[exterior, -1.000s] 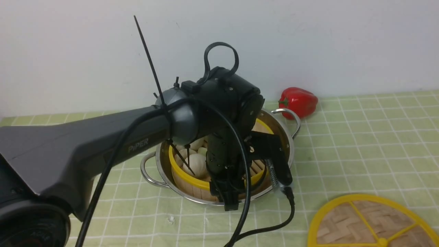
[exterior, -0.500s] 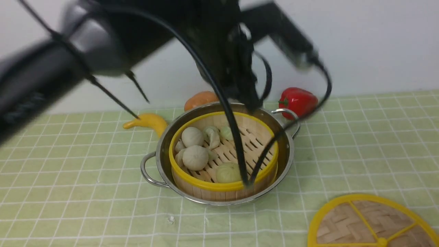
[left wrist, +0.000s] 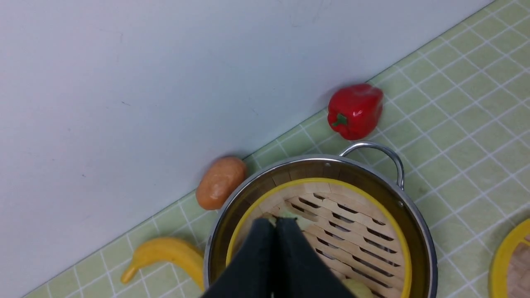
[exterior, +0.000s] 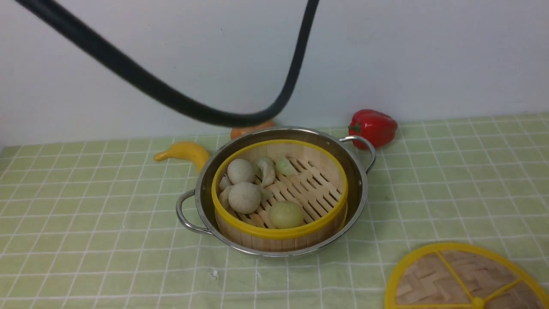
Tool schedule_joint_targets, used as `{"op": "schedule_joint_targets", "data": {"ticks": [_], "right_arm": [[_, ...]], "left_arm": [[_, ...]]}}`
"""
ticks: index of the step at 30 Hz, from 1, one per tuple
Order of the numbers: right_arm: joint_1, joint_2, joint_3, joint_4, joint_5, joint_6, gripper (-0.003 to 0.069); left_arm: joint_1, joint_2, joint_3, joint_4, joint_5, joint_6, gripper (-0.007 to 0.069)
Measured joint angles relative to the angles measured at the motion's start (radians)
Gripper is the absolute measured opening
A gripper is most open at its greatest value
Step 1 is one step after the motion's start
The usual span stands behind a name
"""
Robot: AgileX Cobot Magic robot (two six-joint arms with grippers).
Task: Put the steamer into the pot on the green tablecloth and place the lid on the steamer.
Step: 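Move the gripper down to the bamboo steamer lid and grasp its center knob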
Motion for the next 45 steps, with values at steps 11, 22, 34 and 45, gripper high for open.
{"op": "schedule_joint_targets", "data": {"ticks": [11,22,34,45], "right_arm": [[0.0,0.0,0.0,0.0,0.0,0.0,0.024],[0.0,0.0,0.0,0.0,0.0,0.0,0.024],[0.0,0.0,0.0,0.0,0.0,0.0,0.024],[0.0,0.0,0.0,0.0,0.0,0.0,0.0242]], "left_arm": [[0.0,-0.031,0.062,0.0,-0.027,-0.005,0.0006],[0.29,-0.527,0.854,-0.119,-0.729,-0.008,0.0022],[0.756,-1.17,1.729,-0.329,-0.985,-0.005,0.0039],[0.765,-1.507,2.011,-0.294,-0.984,0.0,0.0054]]}}
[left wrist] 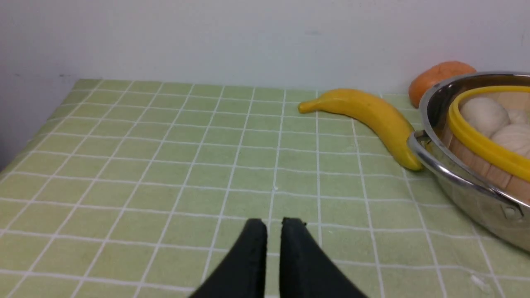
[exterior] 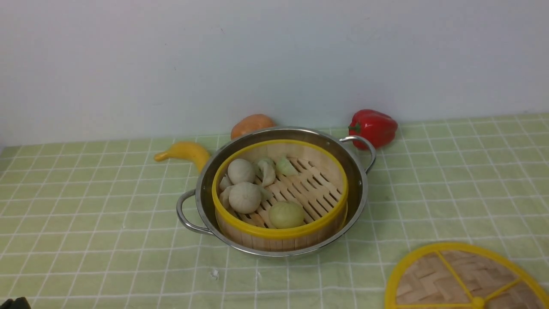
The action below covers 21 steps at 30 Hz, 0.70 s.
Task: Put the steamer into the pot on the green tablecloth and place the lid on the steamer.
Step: 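Move the gripper down to the bamboo steamer lid and grasp its center knob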
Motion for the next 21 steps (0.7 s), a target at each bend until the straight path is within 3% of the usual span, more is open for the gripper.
{"op": "schedule_joint_targets", "data": {"ticks": [8,21], "right_arm": [[0.0,0.0,0.0,0.0,-0.001,0.0,0.0242],[0.0,0.0,0.0,0.0,0.0,0.0,0.0242]], "left_arm": [[0.001,-0.081,0.003,0.0,0.092,0.001,0.0064],[0.001,-0.082,0.003,0.0,0.104,0.001,0.0075]]}}
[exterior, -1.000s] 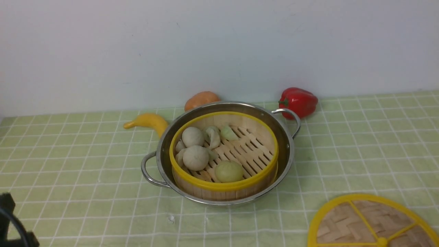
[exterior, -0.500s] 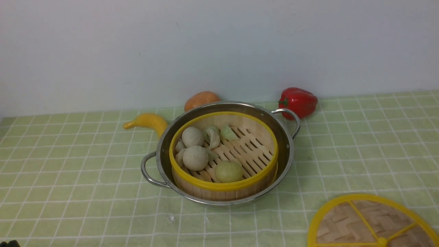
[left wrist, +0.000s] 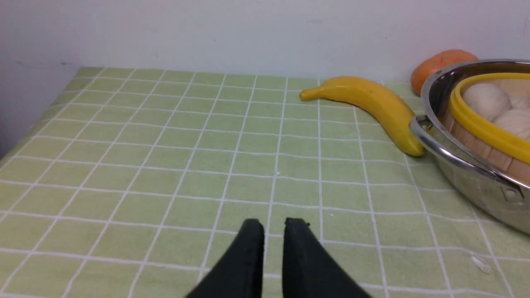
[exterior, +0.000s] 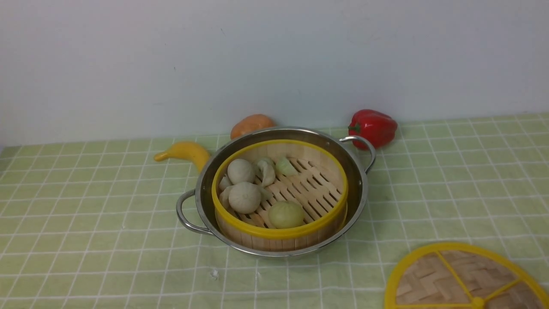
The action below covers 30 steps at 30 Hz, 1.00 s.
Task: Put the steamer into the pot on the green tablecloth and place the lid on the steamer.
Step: 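Move the gripper down to the bamboo steamer lid and grasp its center knob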
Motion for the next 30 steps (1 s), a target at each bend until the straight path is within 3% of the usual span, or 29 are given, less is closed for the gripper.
{"op": "schedule_joint_targets", "data": {"ticks": [18,25,27,30], "right_arm": [[0.0,0.0,0.0,0.007,-0.002,0.003,0.0242],[0.0,-0.001,-0.062,0.11,-0.09,0.162,0.0242],[0.0,-0.001,-0.145,0.119,-0.073,0.161,0.0242],[0.0,-0.004,-0.331,0.142,0.116,0.11,0.0242]], "left_arm": [[0.0,0.0,0.0,0.0,0.0,0.0,0.0107],[0.0,0.0,0.0,0.0,0.0,0.0,0.0118],[0.0,0.0,0.0,0.0,0.0,0.0,0.0121],[0.0,0.0,0.0,0.0,0.0,0.0,0.0128]]}}
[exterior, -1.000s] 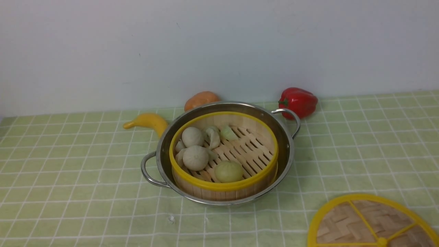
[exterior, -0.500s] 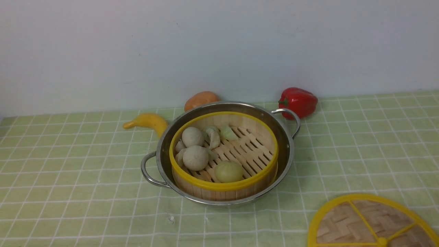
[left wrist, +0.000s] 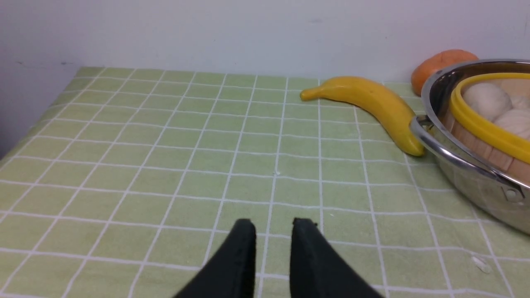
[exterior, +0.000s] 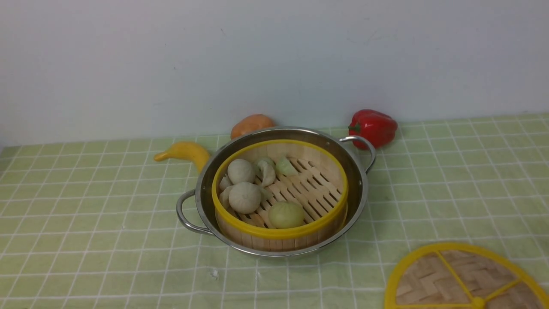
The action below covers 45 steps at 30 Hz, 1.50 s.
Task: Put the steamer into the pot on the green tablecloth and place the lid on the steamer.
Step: 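Move the gripper down to the bamboo steamer lid and grasp its center knob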
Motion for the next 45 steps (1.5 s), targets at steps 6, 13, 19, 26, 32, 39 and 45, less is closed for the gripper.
{"op": "schedule_joint_targets", "data": {"ticks": [6,13,19,26,32,39,45], "right_arm": [[0.0,-0.001,-0.243,0.018,0.388,-0.058,0.0242],[0.0,-0.001,-0.301,0.114,0.452,-0.067,0.0242],[0.0,0.05,-0.309,0.167,0.525,-0.167,0.0242],[0.0,0.398,-0.31,0.185,0.656,-0.447,0.0242],[0.0,0.78,-0.316,0.167,0.655,-0.621,0.0242],[0.0,1.122,-0.402,0.163,0.635,-0.606,0.0242],[0.0,1.324,-0.54,0.17,0.624,-0.586,0.0246]], "left_arm": [[0.0,0.0,0.0,0.0,0.0,0.0,0.0139],[0.0,0.0,0.0,0.0,0.0,0.0,0.0149],[0.0,0.0,0.0,0.0,0.0,0.0,0.0159],[0.0,0.0,0.0,0.0,0.0,0.0,0.017],[0.0,0.0,0.0,0.0,0.0,0.0,0.0181],[0.0,0.0,0.0,0.0,0.0,0.0,0.0191],[0.0,0.0,0.0,0.0,0.0,0.0,0.0202]]}}
